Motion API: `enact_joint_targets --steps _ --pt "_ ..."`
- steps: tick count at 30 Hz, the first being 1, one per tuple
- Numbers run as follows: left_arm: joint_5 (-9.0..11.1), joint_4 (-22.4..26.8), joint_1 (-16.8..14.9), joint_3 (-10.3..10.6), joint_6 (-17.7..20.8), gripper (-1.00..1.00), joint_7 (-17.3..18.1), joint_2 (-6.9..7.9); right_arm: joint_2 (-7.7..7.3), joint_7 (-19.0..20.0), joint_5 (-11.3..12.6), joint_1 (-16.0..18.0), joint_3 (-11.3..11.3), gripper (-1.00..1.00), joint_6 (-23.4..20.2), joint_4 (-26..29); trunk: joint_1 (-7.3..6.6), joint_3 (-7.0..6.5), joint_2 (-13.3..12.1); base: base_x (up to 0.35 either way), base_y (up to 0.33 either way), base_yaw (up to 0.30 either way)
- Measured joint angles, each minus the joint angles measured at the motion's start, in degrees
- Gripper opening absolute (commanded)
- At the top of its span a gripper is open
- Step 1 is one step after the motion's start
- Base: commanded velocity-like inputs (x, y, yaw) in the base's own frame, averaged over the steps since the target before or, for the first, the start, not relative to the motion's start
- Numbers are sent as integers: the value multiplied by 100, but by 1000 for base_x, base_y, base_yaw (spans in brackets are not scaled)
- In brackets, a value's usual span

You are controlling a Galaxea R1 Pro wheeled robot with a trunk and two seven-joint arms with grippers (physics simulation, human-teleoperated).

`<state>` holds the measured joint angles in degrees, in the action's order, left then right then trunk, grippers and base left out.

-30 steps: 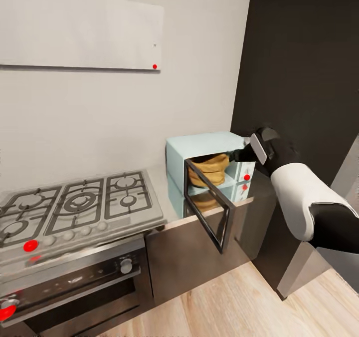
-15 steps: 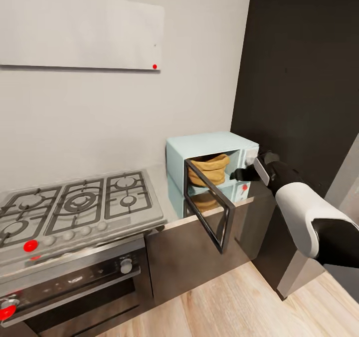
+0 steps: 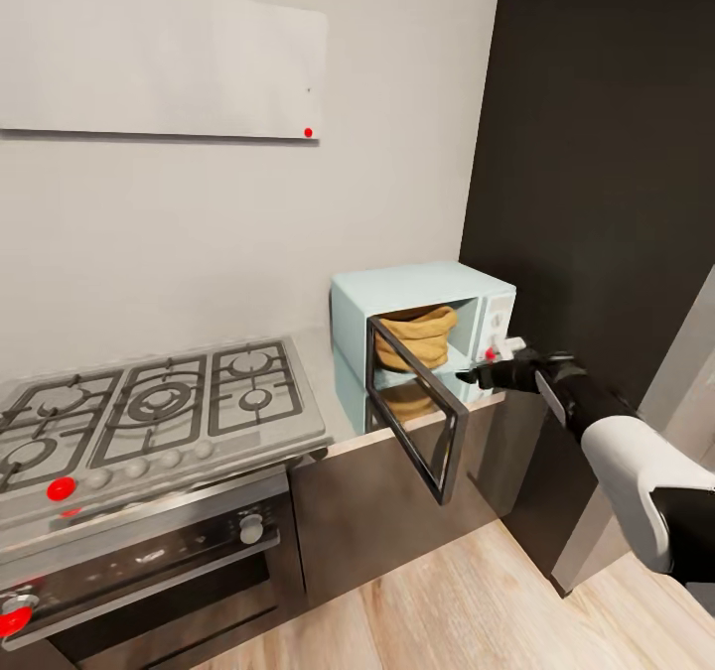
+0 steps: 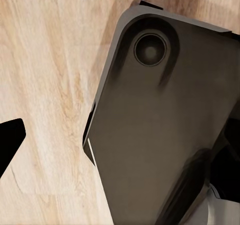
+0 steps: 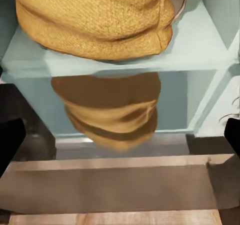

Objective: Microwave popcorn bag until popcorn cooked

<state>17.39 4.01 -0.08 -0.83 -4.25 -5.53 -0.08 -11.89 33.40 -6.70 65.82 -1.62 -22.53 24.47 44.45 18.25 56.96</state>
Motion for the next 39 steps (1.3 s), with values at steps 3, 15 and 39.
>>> enact_joint_targets --steps 3,15,39 --pt "0 9 0 0 1 100 0 0 51 -5 13 -294 6 100 504 -3 0 0 0 0 0 0" --pt "0 17 0 0 8 100 3 -8 63 68 34 -502 25 100 631 -5 0 -1 0 0 0 0" --pt "8 17 0 0 5 100 -1 -8 -9 -302 181 -503 612 100 760 791 0 0 0 0 0 57"
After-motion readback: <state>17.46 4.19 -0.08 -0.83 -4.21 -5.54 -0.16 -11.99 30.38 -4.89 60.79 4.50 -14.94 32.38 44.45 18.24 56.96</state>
